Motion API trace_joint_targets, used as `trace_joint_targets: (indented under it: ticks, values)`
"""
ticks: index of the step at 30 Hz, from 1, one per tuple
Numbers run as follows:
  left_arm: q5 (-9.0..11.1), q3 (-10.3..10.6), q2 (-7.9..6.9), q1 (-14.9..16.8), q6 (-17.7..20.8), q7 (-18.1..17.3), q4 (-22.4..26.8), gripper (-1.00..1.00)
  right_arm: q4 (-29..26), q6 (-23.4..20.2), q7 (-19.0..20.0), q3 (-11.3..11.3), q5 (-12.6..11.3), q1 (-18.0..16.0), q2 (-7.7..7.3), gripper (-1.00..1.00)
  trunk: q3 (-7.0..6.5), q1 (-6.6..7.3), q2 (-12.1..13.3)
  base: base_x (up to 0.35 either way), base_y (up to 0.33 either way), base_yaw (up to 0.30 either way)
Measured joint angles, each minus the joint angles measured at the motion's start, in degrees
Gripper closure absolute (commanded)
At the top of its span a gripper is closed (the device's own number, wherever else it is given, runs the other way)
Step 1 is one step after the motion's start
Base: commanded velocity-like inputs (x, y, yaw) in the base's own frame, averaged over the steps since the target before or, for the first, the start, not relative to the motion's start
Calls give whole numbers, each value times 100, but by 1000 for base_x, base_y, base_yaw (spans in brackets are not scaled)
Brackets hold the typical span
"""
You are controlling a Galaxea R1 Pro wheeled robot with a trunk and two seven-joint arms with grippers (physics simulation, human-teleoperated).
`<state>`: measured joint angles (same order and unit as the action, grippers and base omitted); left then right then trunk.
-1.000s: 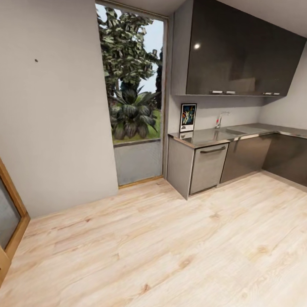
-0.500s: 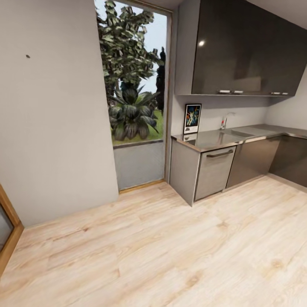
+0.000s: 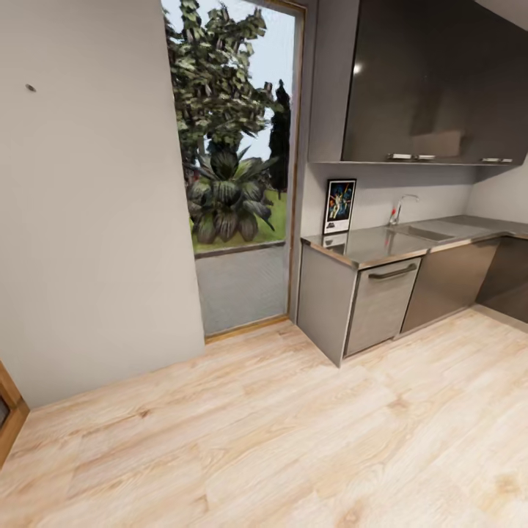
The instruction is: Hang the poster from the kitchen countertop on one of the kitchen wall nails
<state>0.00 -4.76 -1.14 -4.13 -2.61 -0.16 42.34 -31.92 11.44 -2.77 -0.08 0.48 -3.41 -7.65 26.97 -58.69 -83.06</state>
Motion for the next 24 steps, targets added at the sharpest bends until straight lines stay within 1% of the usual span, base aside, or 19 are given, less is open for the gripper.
trace_joint_targets:
  ticks: [18, 24]
  values:
    - [0, 2, 0, 0, 0, 1, -1, -100, 0, 1, 0, 0, 0, 0, 0, -100, 0, 0, 0, 343, 126, -1]
    - [0, 4, 0, 1, 0, 0, -2, -100, -1, 3, 0, 0, 0, 1, 0, -100, 0, 0, 0, 343, 143, -115]
